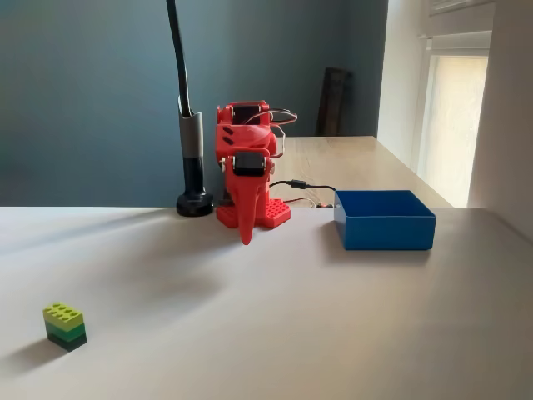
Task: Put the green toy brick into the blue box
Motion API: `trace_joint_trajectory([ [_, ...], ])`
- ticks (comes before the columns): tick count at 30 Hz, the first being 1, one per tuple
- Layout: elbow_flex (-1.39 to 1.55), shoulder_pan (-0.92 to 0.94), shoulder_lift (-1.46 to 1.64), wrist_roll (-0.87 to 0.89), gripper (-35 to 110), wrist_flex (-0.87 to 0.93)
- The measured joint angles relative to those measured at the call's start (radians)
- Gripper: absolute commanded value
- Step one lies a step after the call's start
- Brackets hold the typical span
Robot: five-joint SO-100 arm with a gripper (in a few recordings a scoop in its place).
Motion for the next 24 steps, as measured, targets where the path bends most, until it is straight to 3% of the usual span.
trace_joint_trajectory([
  [24,0.000,-0.015,0.000,-0.029,0,0.000],
])
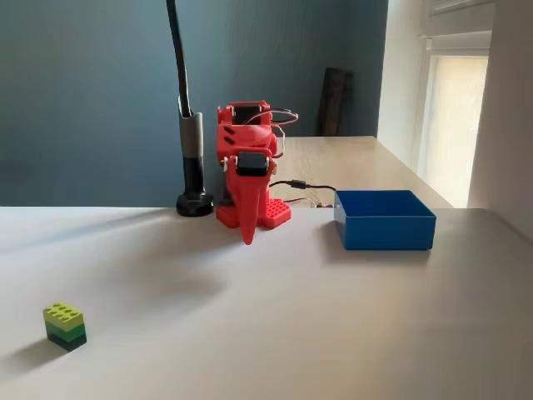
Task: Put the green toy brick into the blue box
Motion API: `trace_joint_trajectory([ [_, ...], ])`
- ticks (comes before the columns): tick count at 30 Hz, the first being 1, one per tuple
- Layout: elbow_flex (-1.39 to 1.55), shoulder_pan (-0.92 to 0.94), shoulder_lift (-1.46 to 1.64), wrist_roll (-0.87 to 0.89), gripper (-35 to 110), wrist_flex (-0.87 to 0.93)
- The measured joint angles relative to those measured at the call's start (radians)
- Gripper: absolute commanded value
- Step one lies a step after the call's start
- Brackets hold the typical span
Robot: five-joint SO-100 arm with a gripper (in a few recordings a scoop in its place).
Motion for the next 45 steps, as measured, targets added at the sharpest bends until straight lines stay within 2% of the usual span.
trace_joint_trajectory([
  [11,-0.003,0.000,-0.011,-0.012,0,-0.028],
  [21,-0.150,0.000,-0.054,0.014,0,-0.026],
  [31,-0.390,0.031,-0.439,0.072,0,-0.026],
  [45,-0.753,0.252,-0.957,0.098,0,-0.026],
])
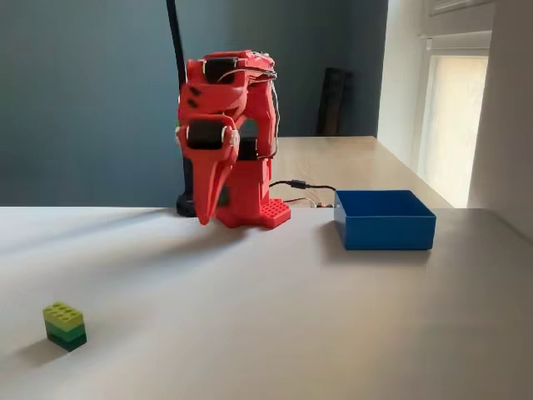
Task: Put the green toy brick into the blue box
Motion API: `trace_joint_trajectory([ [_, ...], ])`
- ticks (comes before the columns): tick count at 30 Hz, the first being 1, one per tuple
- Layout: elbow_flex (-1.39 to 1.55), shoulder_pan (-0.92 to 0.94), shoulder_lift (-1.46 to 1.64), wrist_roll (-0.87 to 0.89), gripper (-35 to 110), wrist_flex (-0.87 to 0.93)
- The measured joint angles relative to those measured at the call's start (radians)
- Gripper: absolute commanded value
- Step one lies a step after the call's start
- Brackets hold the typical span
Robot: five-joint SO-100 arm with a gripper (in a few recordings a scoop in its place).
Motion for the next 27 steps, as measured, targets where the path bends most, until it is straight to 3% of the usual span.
trace_joint_trajectory([
  [4,-0.092,0.057,-0.121,0.000,2,0.000],
  [15,-0.394,0.179,-0.454,0.000,30,0.091],
  [27,-0.736,0.227,-0.719,0.055,28,0.216],
])
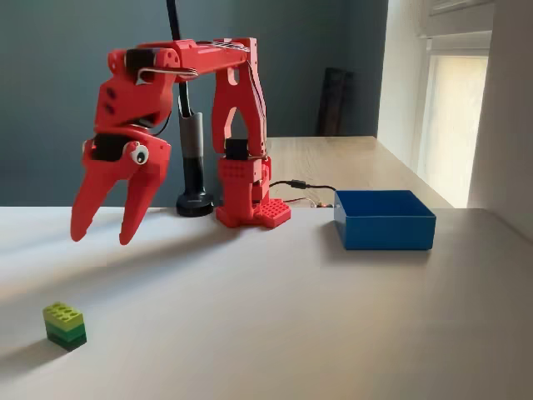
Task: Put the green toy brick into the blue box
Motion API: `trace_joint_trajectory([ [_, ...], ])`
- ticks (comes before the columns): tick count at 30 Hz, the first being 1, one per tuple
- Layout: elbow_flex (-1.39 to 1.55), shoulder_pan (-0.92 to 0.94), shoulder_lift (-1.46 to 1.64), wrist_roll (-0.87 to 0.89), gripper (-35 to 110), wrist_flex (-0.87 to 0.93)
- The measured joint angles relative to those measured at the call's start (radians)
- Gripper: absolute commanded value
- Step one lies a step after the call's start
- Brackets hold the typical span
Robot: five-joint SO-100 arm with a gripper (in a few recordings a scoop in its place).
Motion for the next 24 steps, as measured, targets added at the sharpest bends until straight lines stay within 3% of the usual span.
trace_joint_trajectory([
  [24,-0.362,0.054,-0.397,0.083,25,0.018],
])
